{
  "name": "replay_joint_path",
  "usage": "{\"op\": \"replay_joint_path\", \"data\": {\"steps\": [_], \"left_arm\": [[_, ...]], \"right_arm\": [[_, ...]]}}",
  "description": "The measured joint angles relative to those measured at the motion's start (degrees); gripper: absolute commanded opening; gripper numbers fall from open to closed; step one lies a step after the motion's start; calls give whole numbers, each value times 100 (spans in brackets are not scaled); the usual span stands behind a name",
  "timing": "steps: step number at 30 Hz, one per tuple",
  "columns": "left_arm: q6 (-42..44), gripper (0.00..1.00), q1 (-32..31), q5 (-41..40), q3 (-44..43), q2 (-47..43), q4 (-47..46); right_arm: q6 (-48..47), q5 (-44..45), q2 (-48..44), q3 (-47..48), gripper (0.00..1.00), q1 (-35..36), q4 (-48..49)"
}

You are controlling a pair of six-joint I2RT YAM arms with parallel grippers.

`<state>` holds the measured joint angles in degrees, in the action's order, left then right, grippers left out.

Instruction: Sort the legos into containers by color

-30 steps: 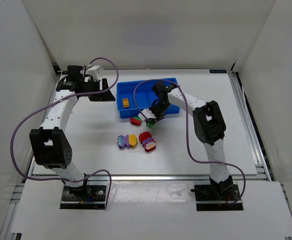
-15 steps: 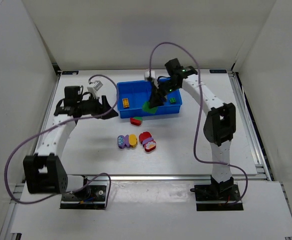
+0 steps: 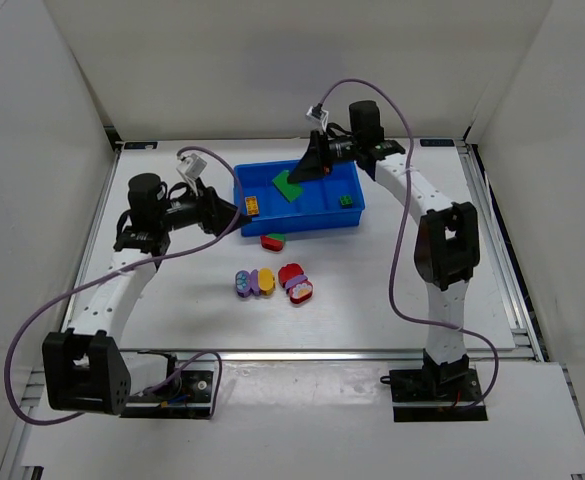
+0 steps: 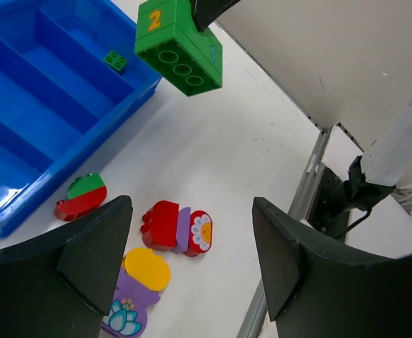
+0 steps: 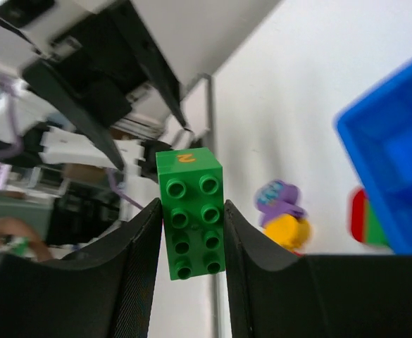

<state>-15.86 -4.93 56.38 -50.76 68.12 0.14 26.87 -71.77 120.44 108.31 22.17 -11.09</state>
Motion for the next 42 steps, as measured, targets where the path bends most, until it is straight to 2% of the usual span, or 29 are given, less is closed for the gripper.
{"op": "replay_joint_path", "data": {"steps": [3,6,12,23,34,39,42], "left_arm": [[-258,79,-129,48,-153,308,-247],[-544,77,-199,199,-387,680,-457],[-1279,76,-203,522,-625,1169,-1139],[-2490,77,-232,1008,-815,1825,-2361],[-2702,76,-245,1003,-824,1934,-2682],[-2704,71,-249,887,-824,1978,-2723],[-2708,60,-254,835,-826,2013,-2743]], "right_arm": [[1266,-216,48,-61,17,164,1217],[1921,-339,101,-61,17,280,1888],[2664,-479,284,-57,17,413,2647],[2848,-514,501,-31,17,420,2868],[2949,-516,553,28,16,490,2970],[2997,-518,553,28,16,566,3053],[3016,-529,553,28,16,616,3106]]}}
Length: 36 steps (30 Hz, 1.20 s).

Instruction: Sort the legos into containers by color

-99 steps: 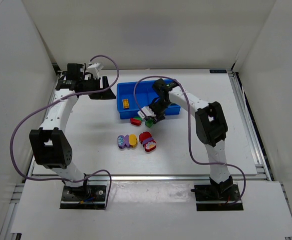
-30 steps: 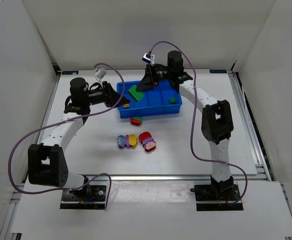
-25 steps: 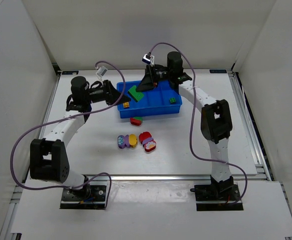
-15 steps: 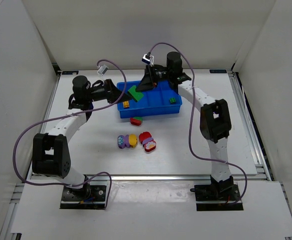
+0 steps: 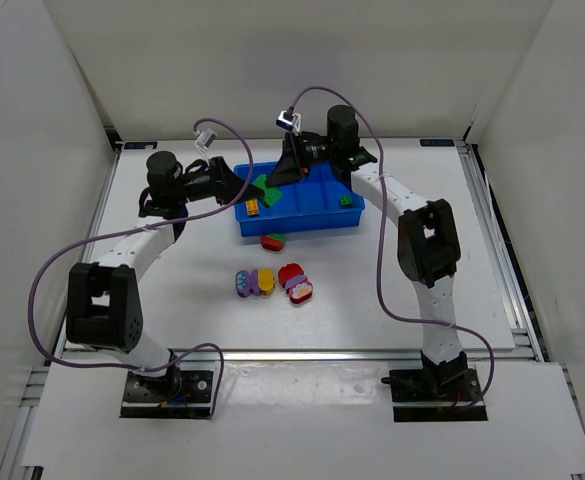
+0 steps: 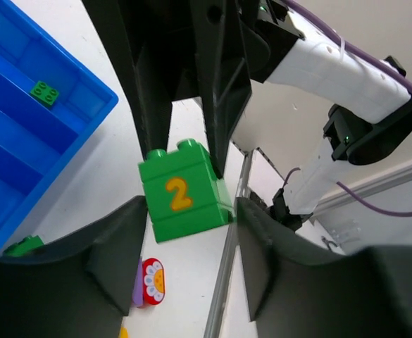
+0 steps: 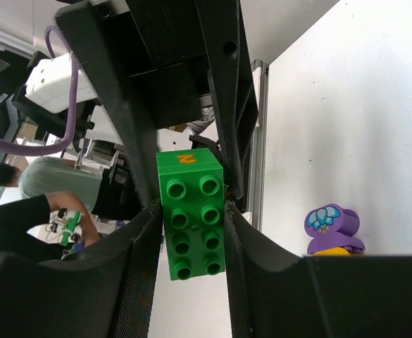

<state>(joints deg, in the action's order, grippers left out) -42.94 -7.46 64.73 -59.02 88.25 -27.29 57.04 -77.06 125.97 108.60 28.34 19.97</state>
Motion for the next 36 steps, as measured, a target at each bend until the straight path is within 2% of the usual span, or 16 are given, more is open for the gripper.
{"op": "replay_joint_path", "data": {"steps": [5,9,11,22,31,34,36], "left_arm": [[-35,49,-2,-31,-35,59,-15],[-70,31,-2,-50,-44,59,-9],[-81,27,-2,-52,-44,59,7],[74,23,-72,-319,103,7,63],[291,21,-37,-229,229,-72,313],[313,21,-37,-227,229,-81,339],[356,22,-37,-229,229,-101,380]], "right_arm": [[-13,26,4,0,16,26,46],[-50,35,4,0,13,20,129],[-55,48,4,0,13,15,129],[-345,61,4,0,11,-140,-105],[-573,212,2,0,11,-1005,-522],[-951,229,2,2,11,-1108,-890],[-1639,358,0,103,10,-1152,-1631]]}}
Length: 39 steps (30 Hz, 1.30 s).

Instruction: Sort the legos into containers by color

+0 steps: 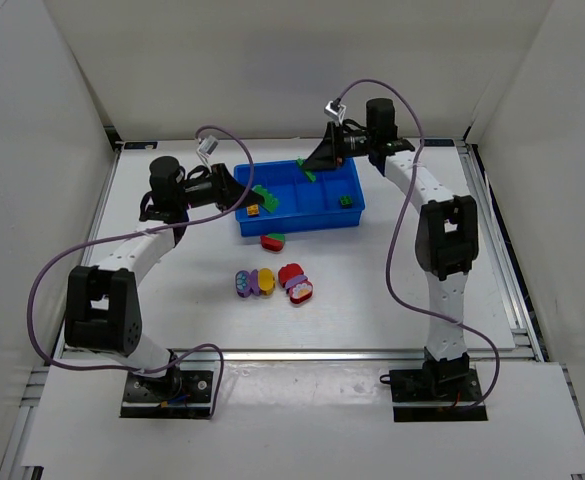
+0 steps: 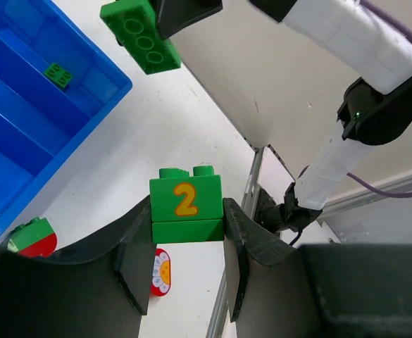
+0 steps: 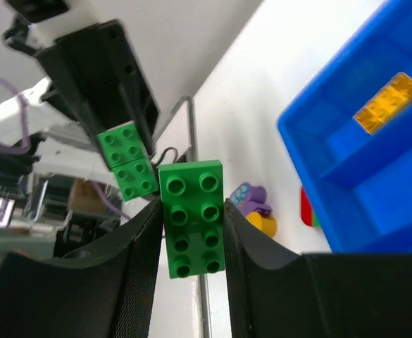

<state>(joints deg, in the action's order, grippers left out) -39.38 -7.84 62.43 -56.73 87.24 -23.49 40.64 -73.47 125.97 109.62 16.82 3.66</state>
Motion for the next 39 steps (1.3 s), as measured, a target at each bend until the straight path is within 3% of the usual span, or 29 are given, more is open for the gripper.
{"op": "replay_joint_path", "data": {"steps": [4,7,13,19,22,26,29,34,39], "left_arm": [[289,22,0,-9,0,-72,280],[562,22,0,-20,-17,-111,557],[922,23,0,-72,-114,-114,955],[1073,23,0,-103,-293,-114,1067],[1110,24,0,-116,-343,-114,1099],[1139,24,0,-118,-345,-111,1134],[1152,24,0,-118,-345,-111,1147],[1156,24,0,-118,-345,-111,1147],[1172,24,0,-90,-345,-111,1147]], "right_arm": [[-1762,748,-7,479,9,-101,-1932],[-2743,1652,-83,579,9,-232,-2857],[-3901,3418,-155,468,9,-380,-3773],[-4417,4098,-153,422,10,-352,-4094],[-4542,4271,-125,391,17,-328,-4107],[-4636,4511,-2,391,47,-319,-4107],[-4710,4693,131,393,60,-319,-4122],[-4804,4822,199,391,67,-313,-4157],[-4889,4277,114,249,65,-328,-4116]]}}
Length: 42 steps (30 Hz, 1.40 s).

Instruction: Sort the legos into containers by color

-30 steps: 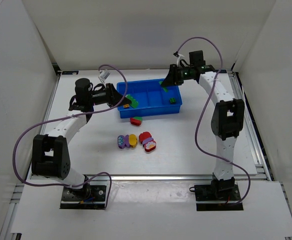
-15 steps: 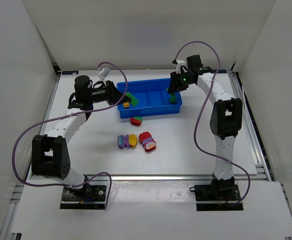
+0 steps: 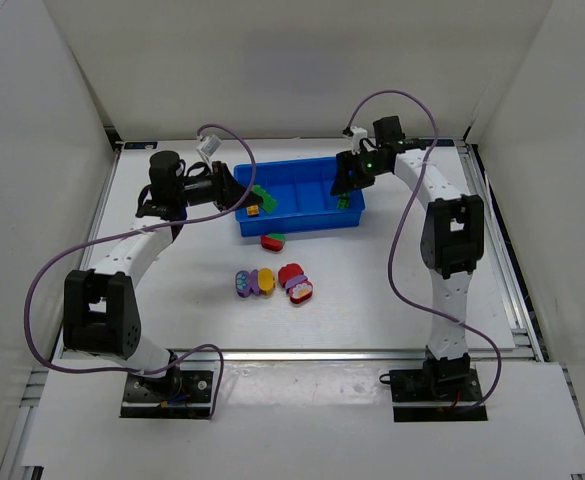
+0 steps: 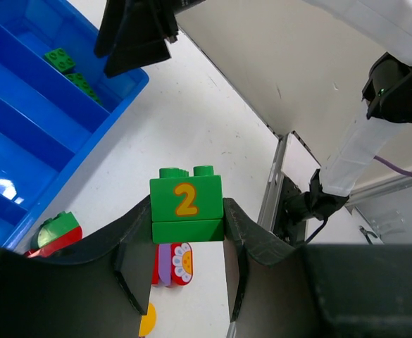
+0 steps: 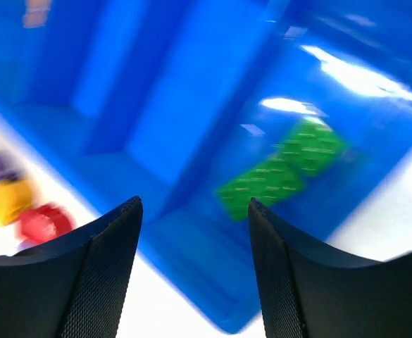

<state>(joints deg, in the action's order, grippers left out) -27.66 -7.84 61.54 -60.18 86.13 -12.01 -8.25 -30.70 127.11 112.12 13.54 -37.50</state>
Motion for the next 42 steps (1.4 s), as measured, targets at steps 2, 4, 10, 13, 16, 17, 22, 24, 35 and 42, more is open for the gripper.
{"op": "replay_joint_path", "data": {"steps": [2,4,10,13,16,17,22,24,35,42], "left_arm": [[7,24,0,70,-22,2,7],[0,24,0,175,-55,2,0],[-245,24,-2,588,-120,90,-219],[-463,23,-13,776,-146,168,-402],[-621,23,-42,953,-260,269,-525],[-667,23,-57,1010,-323,315,-564],[-785,23,-153,1196,-560,490,-675],[-809,23,-186,1244,-577,529,-695],[-841,23,-254,1305,-621,645,-730],[-841,23,-254,1303,-669,645,-776]], "right_arm": [[9,-693,-162,-181,65,-37,33],[90,-1751,-264,-205,64,-90,76],[793,-4079,-313,321,61,-15,420],[957,-4708,-337,426,61,295,555],[994,-5031,-341,437,61,684,553],[992,-5088,-341,442,61,793,535],[955,-5270,-341,649,61,1097,396],[953,-5316,-341,734,62,1095,385],[841,-5351,-315,817,63,1156,264],[654,-5351,-293,822,62,1327,61]]}}
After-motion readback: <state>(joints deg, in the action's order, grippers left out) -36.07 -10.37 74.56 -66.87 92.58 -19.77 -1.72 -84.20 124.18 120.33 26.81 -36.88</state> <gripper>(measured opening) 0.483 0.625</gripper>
